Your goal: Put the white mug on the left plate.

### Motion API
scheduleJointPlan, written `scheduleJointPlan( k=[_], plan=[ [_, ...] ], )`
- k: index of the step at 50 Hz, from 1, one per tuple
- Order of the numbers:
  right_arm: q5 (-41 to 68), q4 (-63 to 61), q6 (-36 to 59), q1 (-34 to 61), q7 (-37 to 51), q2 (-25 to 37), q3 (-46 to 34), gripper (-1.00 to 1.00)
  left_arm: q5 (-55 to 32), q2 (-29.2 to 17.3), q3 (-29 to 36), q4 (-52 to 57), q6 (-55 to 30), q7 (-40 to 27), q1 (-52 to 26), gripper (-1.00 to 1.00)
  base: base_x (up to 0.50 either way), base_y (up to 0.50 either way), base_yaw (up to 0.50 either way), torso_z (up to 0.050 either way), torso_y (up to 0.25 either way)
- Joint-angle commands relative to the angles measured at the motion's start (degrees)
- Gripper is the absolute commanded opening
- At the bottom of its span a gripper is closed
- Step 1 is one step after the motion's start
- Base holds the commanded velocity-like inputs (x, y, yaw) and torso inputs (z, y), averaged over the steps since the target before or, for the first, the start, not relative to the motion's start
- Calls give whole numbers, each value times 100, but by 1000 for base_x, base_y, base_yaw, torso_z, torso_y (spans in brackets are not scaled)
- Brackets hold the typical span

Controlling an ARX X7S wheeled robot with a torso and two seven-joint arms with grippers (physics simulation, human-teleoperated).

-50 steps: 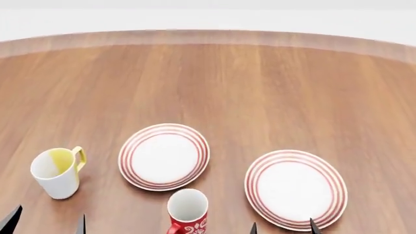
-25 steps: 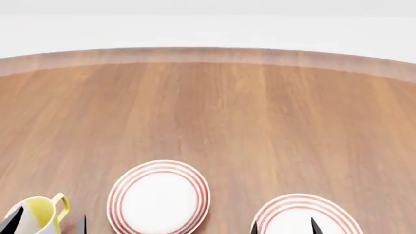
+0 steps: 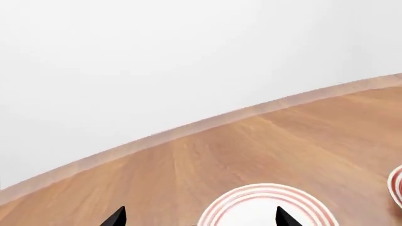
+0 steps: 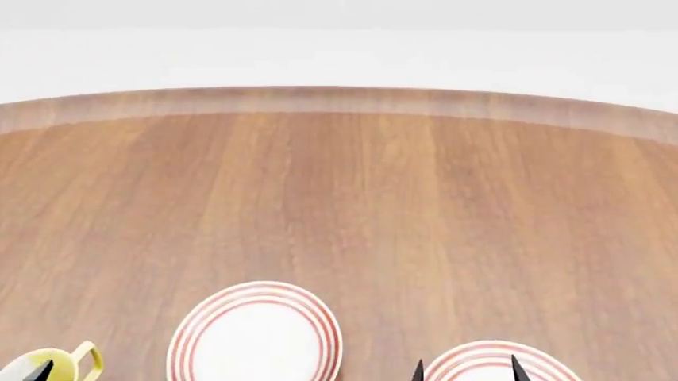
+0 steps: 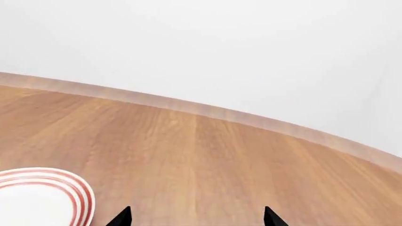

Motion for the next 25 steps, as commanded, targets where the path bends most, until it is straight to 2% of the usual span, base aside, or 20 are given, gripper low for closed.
scheduleJointPlan(
  k=[1,11,25],
  plan=[
    [28,31,-25,11,35,20,-44,100,180,-633,7,549,525,266,831,100,0,0,0,0,0],
    [68,4,16,21,43,36,-90,100,270,-1117,-328,1235,1183,224,2085,100,0,0,0,0,0],
    [115,93,-32,24,104,40,-123,100,648,-1388,-619,1130,1913,0,3175,100,0,0,0,0,0]
  ],
)
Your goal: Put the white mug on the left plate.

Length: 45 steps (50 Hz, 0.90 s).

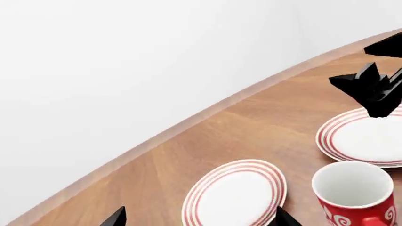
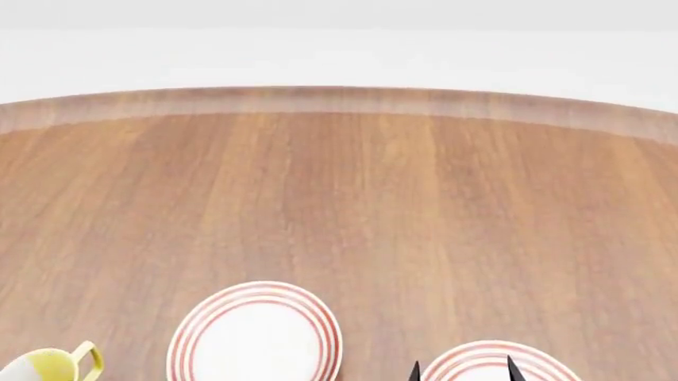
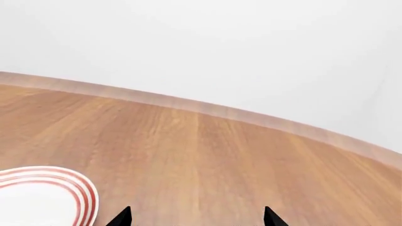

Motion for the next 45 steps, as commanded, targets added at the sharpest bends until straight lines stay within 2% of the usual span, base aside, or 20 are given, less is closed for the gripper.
scheduleJointPlan(
  k=[1,11,12,16,17,18,19,35,45],
  plan=[
    [38,21,-13,-6,42,15,-27,100,214,-305,-235,86,683,-113,983,100,0,0,0,0,0],
    [38,-34,47,17,85,22,-79,100,332,-488,-284,-200,1209,-266,1356,100,0,0,0,0,0],
    [43,-16,45,30,82,22,-85,100,319,-616,-189,-227,1249,-425,1361,100,0,0,0,0,0],
    [46,-6,50,33,104,26,-96,100,329,-1973,1023,-305,1432,-1985,1358,100,0,0,0,0,0],
    [50,-5,50,33,107,28,-97,100,313,-2085,1141,-311,1448,-2095,1347,100,0,0,0,0,0],
    [131,-99,40,-17,83,48,-48,100,766,-1852,1766,-469,1374,-1504,951,100,0,0,0,0,0],
    [142,-25,-5,-10,76,51,-49,100,806,-1835,1864,-455,1343,-1396,889,100,0,0,0,0,0],
    [173,-84,48,6,135,89,-80,100,836,-1869,2033,-578,1365,-1399,826,100,0,0,0,0,0],
    [179,-138,75,0,170,110,-117,100,833,-1992,1984,-590,1497,-1645,967,100,0,0,0,0,0]
  ],
)
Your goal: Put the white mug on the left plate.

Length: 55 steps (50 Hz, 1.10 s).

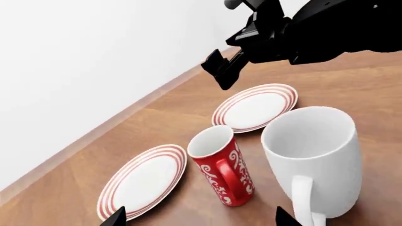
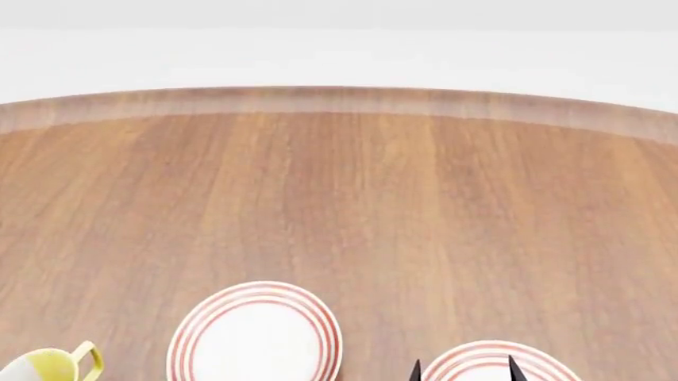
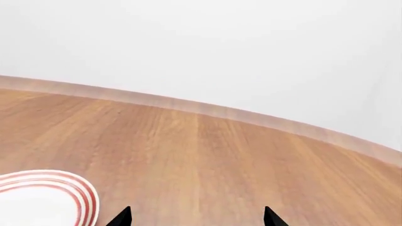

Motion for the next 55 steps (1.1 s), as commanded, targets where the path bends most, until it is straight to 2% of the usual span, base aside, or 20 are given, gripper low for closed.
scheduleJointPlan(
  k=[1,12,19,28,55],
  plan=[
    [16,-69,55,0,39,25,-36,100,35,-145,167,-65,100,-158,23,100,0,0,0,0,0],
    [52,-24,7,2,64,51,-49,100,-172,-12,538,-292,110,187,-382,100,0,0,0,0,0],
    [52,-67,50,15,81,66,-86,100,-266,330,972,-768,29,732,-973,100,0,0,0,0,0],
    [67,-106,81,34,105,86,-114,100,-288,543,1234,-1288,277,965,-1288,100,0,0,0,0,0],
    [371,-244,189,103,3,170,-141,100,-787,838,1555,-2043,690,1411,-1901,100,0,0,0,0,0]
  ],
)
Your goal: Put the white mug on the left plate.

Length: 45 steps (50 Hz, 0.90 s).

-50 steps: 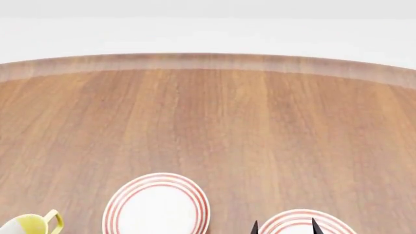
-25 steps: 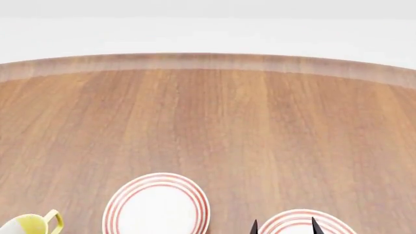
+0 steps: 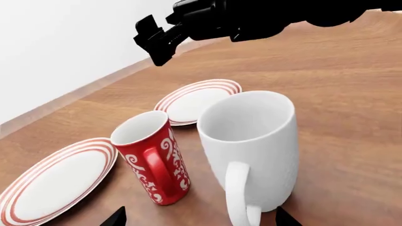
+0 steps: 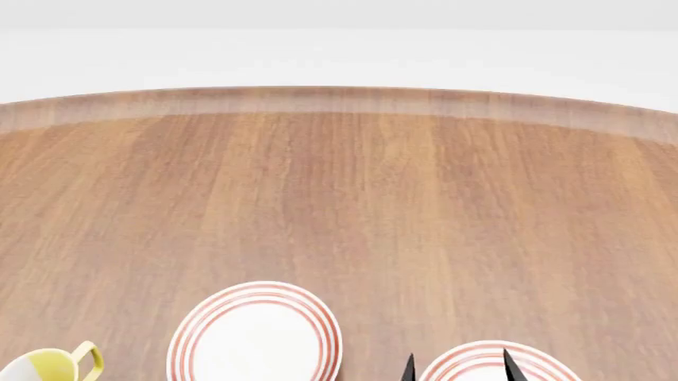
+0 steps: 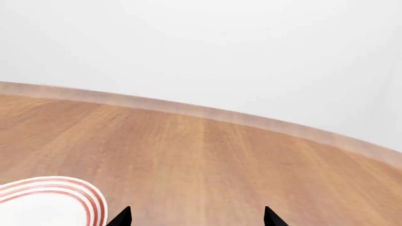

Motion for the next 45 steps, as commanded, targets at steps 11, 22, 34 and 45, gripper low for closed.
scheduleJointPlan(
  k=[11,22,34,45],
  plan=[
    [318,28,15,96,-74,68,86,100,-290,144,199,-322,267,277,-342,100,0,0,0,0,0],
    [434,-30,66,116,-32,119,174,100,-438,239,312,-484,379,413,-469,100,0,0,0,0,0],
    [503,-235,179,112,37,182,222,100,-533,368,474,-753,373,601,-616,100,0,0,0,0,0],
    [604,-394,310,148,61,225,249,100,-583,565,582,-1270,499,740,-822,100,0,0,0,0,0]
  ],
)
